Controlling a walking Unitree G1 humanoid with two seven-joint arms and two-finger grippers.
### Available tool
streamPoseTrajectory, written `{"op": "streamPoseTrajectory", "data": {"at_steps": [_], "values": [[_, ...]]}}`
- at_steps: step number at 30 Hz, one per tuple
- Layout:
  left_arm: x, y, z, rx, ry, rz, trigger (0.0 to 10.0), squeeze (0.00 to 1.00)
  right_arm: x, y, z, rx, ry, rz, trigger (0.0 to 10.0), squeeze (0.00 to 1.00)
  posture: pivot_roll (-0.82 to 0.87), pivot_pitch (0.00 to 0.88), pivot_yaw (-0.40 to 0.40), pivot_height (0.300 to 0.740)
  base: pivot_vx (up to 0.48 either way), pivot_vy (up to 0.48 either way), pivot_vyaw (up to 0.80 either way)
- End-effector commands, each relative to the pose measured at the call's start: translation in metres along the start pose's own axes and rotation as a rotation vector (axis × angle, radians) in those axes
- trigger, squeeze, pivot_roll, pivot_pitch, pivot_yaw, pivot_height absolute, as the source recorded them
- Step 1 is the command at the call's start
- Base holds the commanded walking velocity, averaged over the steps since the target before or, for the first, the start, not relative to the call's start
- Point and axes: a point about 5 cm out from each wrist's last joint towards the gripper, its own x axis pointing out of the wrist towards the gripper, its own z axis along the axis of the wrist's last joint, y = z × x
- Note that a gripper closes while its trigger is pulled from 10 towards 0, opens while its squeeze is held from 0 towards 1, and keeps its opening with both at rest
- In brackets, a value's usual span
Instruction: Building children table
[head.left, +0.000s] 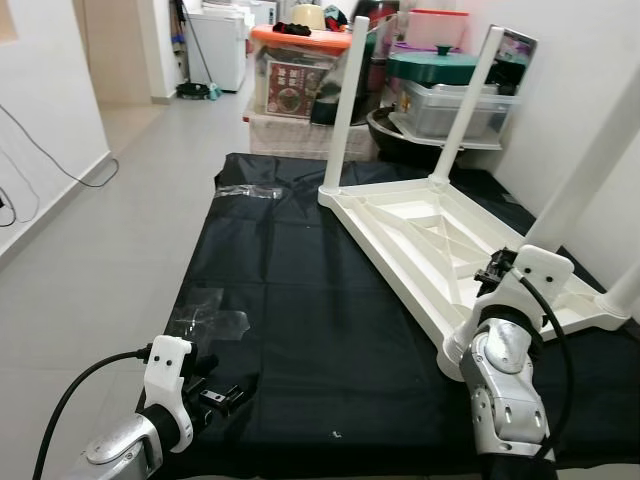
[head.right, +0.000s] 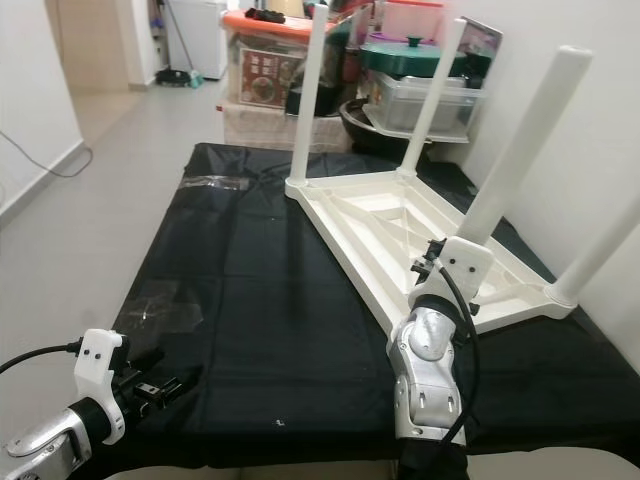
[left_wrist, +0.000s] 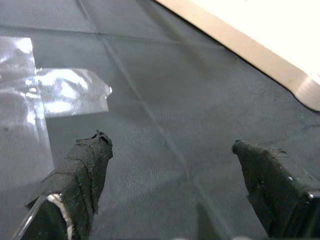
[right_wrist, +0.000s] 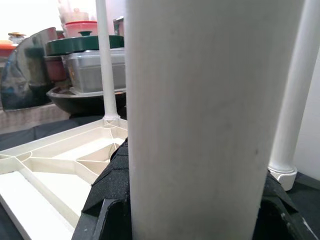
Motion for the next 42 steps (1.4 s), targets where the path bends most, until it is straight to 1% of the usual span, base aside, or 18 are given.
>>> {"op": "streamPoseTrajectory", "data": {"at_steps": [1, 7, 12, 16, 17, 18, 19, 20, 24, 25, 27, 28, 32, 37, 39, 40, 41, 42], "values": [[0.002, 0.001, -0.002, 0.002, 0.003, 0.007, 10.0, 0.00, -0.011, -0.010, -0.037, -0.051, 0.167, 0.001, 0.0, 0.00, 0.07, 0.000, -0.076, 0.740, 0.000, 0.000, 0.00], [0.003, 0.002, -0.002, 0.005, 0.006, 0.005, 10.0, 0.00, -0.014, -0.009, -0.039, -0.060, 0.172, 0.044, 0.0, 0.00, 0.07, 0.000, -0.071, 0.740, 0.000, 0.000, 0.00], [0.005, 0.001, -0.002, 0.012, 0.009, 0.001, 10.0, 0.00, -0.014, -0.004, -0.040, -0.057, 0.186, 0.086, 0.0, 0.00, 0.07, 0.000, -0.069, 0.740, 0.000, 0.000, 0.00], [0.005, 0.004, -0.001, 0.023, 0.009, 0.001, 10.0, 0.00, -0.015, 0.002, -0.040, -0.060, 0.186, 0.146, 0.0, 0.00, 0.07, 0.000, -0.066, 0.740, 0.000, 0.000, 0.00], [0.006, 0.004, -0.001, 0.024, 0.010, 0.001, 10.0, 0.00, -0.016, 0.001, -0.040, -0.059, 0.186, 0.150, 3.4, 0.00, 0.06, 0.000, -0.066, 0.740, 0.000, 0.000, 0.00], [0.006, 0.004, -0.001, 0.024, 0.010, 0.001, 10.0, 0.00, -0.016, 0.001, -0.040, -0.059, 0.186, 0.150, 3.4, 0.00, 0.06, 0.000, -0.066, 0.740, 0.000, 0.000, 0.00], [0.006, 0.004, -0.001, 0.025, 0.011, 0.000, 10.0, 0.00, -0.017, 0.002, -0.040, -0.059, 0.190, 0.159, 8.2, 0.00, 0.06, 0.000, -0.065, 0.740, 0.000, 0.000, 0.00], [0.007, 0.003, -0.002, 0.025, 0.011, 0.000, 10.0, 0.00, -0.017, 0.001, -0.040, -0.057, 0.194, 0.161, 10.0, 0.00, 0.06, 0.000, -0.065, 0.740, 0.000, 0.000, 0.00], [0.008, 0.002, -0.002, 0.024, 0.011, -0.003, 10.0, 0.00, -0.018, 0.001, -0.040, -0.051, 0.199, 0.167, 10.0, 0.00, 0.06, 0.000, -0.066, 0.740, 0.000, 0.000, 0.00], [0.008, 0.002, -0.002, 0.024, 0.012, -0.005, 10.0, 0.00, -0.018, 0.001, -0.039, -0.048, 0.197, 0.169, 10.0, 0.39, 0.06, 0.000, -0.066, 0.740, 0.000, 0.000, 0.00], [0.008, 0.002, -0.003, 0.024, 0.013, -0.006, 10.0, 0.00, -0.018, 0.002, -0.037, -0.045, 0.194, 0.174, 10.0, 0.39, 0.06, 0.000, -0.066, 0.740, 0.000, 0.000, 0.00], [0.008, 0.003, -0.003, 0.027, 0.016, -0.004, 10.0, 0.00, -0.016, 0.002, -0.035, -0.036, 0.188, 0.169, 10.0, 1.00, 0.06, 0.000, -0.067, 0.740, 0.000, 0.000, 0.00], [0.008, 0.004, -0.003, 0.030, 0.016, -0.004, 10.0, 0.00, -0.016, 0.003, -0.032, -0.029, 0.180, 0.173, 10.0, 1.00, 0.06, 0.000, -0.067, 0.740, 0.000, 0.000, 0.00], [0.009, 0.004, -0.003, 0.032, 0.017, -0.010, 10.0, 0.00, -0.015, 0.005, -0.019, -0.009, 0.142, 0.200, 10.0, 1.00, 0.05, 0.000, -0.063, 0.740, 0.000, 0.000, 0.00], [0.009, 0.004, -0.003, 0.032, 0.017, -0.010, 10.0, 0.00, -0.015, 0.005, -0.019, -0.009, 0.142, 0.200, 10.0, 1.00, 0.05, 0.000, -0.063, 0.740, 0.000, 0.000, 0.00], [0.009, 0.003, -0.003, 0.032, 0.018, -0.016, 10.0, 0.00, -0.013, 0.005, -0.009, 0.005, 0.112, 0.211, 10.0, 1.00, 0.04, 0.000, -0.058, 0.740, 0.000, 0.000, 0.00], [0.009, 0.003, -0.003, 0.032, 0.018, -0.016, 10.0, 0.00, -0.013, 0.005, -0.009, 0.005, 0.112, 0.211, 10.0, 1.00, 0.04, 0.000, -0.058, 0.740, 0.000, 0.000, 0.00], [0.010, 0.002, -0.003, 0.032, 0.018, -0.020, 10.0, 0.00, -0.012, 0.005, -0.003, 0.014, 0.093, 0.222, 10.0, 1.00, 0.04, 0.000, -0.057, 0.740, 0.000, 0.000, 0.00]]}}
